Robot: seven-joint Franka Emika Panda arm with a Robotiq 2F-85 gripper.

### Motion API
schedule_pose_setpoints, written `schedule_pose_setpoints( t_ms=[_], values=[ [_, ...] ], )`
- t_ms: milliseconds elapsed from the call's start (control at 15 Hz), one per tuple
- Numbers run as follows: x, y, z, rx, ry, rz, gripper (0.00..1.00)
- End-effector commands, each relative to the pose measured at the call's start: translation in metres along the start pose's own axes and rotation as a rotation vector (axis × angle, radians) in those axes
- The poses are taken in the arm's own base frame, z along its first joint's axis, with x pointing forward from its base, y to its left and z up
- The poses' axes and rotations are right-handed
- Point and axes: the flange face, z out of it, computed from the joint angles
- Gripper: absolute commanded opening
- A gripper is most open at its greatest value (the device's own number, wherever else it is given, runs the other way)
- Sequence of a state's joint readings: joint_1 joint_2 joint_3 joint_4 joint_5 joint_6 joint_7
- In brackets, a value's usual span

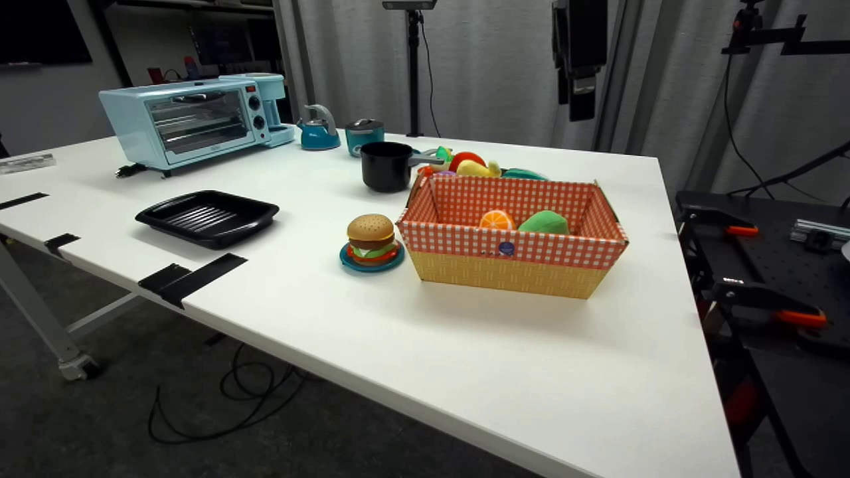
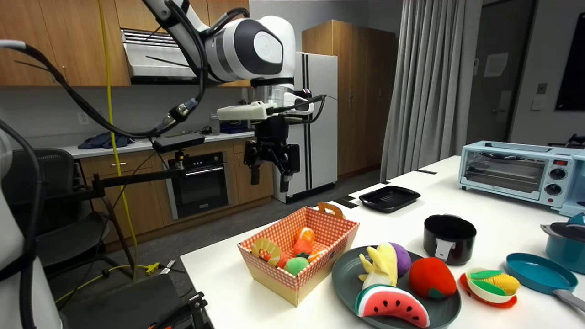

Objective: Pick up the pear plush toy from the box and place it on the plate

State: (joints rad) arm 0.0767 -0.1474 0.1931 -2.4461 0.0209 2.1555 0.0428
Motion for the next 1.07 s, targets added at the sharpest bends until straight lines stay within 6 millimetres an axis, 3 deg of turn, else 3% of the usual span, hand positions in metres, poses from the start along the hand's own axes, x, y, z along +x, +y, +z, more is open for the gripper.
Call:
schedule_pose_setpoints(
  t_ms=[0,400,667,1000],
  values=[
    [0.006,-0.003,0.01,0.017,0.0,-0.08,1.0],
    [0.005,-0.005,0.012,0.016,-0.019,-0.084,1.0],
    [0.004,-0.006,0.03,0.006,-0.054,-0.074,1.0],
    [0.012,0.009,0.054,-0.011,-0.085,-0.068,1.0]
  ],
)
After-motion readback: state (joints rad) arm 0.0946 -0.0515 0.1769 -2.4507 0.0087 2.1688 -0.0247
